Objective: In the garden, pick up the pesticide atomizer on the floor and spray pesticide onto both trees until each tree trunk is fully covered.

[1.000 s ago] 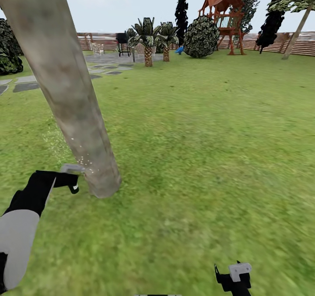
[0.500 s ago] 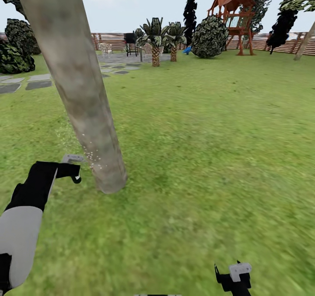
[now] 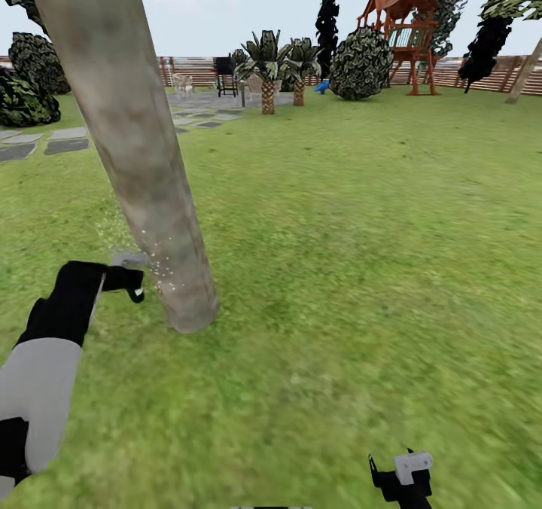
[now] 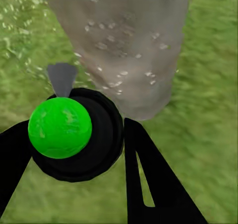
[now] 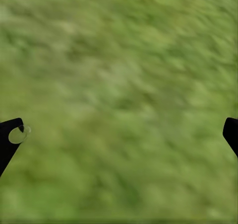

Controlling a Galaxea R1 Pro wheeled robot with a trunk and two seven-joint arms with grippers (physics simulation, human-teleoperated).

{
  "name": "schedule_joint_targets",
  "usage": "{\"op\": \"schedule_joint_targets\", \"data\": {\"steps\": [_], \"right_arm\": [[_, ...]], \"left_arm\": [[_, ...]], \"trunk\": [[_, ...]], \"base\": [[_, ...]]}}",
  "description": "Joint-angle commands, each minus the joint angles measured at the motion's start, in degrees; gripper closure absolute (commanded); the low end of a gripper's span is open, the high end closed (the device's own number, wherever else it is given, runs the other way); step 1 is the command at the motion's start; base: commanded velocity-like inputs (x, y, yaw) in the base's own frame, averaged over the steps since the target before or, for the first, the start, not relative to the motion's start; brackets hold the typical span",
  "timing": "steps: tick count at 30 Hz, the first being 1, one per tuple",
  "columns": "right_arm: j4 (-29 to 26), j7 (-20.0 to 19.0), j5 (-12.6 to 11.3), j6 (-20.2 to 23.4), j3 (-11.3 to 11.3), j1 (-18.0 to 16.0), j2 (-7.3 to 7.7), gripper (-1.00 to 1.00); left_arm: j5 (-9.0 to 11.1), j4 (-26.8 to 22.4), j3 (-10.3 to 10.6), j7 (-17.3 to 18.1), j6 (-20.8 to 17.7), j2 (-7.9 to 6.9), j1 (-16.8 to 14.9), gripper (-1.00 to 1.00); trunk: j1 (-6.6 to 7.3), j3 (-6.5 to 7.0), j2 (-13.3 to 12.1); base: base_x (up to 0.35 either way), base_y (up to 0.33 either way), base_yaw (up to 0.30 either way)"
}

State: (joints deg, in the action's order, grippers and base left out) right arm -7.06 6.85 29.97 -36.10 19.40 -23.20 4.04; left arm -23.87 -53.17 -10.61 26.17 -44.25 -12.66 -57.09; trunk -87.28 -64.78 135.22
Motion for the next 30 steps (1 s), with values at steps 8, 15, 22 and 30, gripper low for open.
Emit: {"op": "schedule_joint_targets", "data": {"steps": [8, 15, 22, 30], "right_arm": [[0.0, 0.0, 0.0, 0.0, 0.0, 0.0, 0.00, -1.00], [-0.1, 0.0, 0.0, 0.0, 0.0, 0.0, 0.00, -1.00], [-0.1, 0.0, 0.0, 0.0, 0.0, 0.0, 0.00, -1.00], [-0.1, 0.0, 0.0, 0.0, 0.0, 0.0, 0.00, -1.00]], "left_arm": [[0.6, -0.2, 0.6, 0.2, -0.9, 1.58, -1.4, 1.00], [0.4, -2.5, 0.6, 0.2, -6.8, 2.16, -5.1, 1.00], [0.2, -3.3, 0.8, 0.2, -7.3, 2.15, -4.4, 1.00], [0.1, -3.3, 0.7, 0.1, -7.3, 2.04, -4.3, 1.00]], "trunk": [[0.00, 0.00, 0.0], [0.00, 0.00, 0.0], [0.00, 0.00, 0.0], [0.00, 0.00, 0.0]], "base": [[0.000, 0.000, 0.000], [0.000, 0.000, 0.124], [0.033, -0.111, 0.033], [0.023, -0.270, 0.000]]}}
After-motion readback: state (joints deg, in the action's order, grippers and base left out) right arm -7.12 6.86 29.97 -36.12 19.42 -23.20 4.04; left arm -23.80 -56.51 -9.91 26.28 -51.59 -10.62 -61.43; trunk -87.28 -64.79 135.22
